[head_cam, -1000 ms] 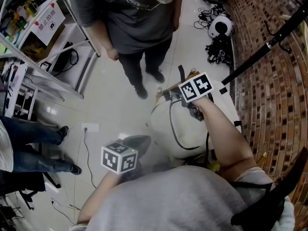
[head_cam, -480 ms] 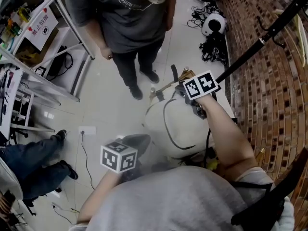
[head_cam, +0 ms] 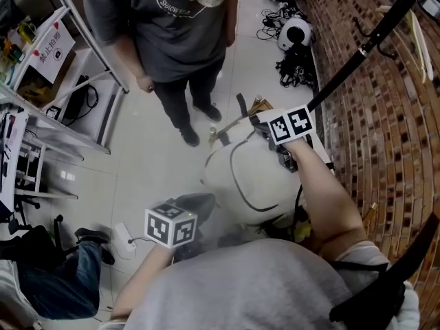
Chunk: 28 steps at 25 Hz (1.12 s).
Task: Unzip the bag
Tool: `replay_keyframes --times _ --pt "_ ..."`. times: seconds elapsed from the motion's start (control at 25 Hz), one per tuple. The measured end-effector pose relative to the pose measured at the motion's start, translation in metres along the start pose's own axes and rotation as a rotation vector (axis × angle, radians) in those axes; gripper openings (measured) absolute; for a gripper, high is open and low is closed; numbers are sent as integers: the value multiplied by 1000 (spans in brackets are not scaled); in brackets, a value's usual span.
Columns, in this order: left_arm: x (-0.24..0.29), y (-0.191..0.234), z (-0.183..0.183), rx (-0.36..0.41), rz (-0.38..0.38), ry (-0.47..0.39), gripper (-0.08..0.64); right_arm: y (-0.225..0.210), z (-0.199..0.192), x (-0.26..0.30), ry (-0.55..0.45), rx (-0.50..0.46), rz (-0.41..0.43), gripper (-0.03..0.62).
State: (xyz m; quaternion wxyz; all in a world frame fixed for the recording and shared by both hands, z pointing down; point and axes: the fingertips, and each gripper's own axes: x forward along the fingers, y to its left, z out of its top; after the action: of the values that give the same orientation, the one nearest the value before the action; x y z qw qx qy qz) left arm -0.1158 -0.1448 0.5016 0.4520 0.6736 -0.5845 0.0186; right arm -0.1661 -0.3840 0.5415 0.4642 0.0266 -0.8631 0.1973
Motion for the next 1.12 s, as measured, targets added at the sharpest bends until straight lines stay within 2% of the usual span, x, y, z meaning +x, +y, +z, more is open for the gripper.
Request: replay_keyframes --times 0.08,0.24,0.4,0.52,0.64,0.88,1.12 --pt "-1 -1 -1 8 -7 3 2 6 -1 -1 -15 -8 19 37" --pt "-6 -5 -4 32 -34 16 2 0 10 -26 -128 31 -45 137" --pt "-14 -10 -12 59 -85 44 2 23 -12 -57 -166 25 -73 123" --pt "-24 -13 -21 95 -143 73 2 66 -52 -72 -213 78 -64 66" --pt "-38 -18 -37 144 -209 120 2 120 -113 -78 -237 166 -59 2" --pt "-66 -28 -74 233 -291 222 2 231 -207 -77 -259 322 0 2" --pt "-84 -56 -119 301 -363 275 2 303 -258 -85 -315 405 48 2"
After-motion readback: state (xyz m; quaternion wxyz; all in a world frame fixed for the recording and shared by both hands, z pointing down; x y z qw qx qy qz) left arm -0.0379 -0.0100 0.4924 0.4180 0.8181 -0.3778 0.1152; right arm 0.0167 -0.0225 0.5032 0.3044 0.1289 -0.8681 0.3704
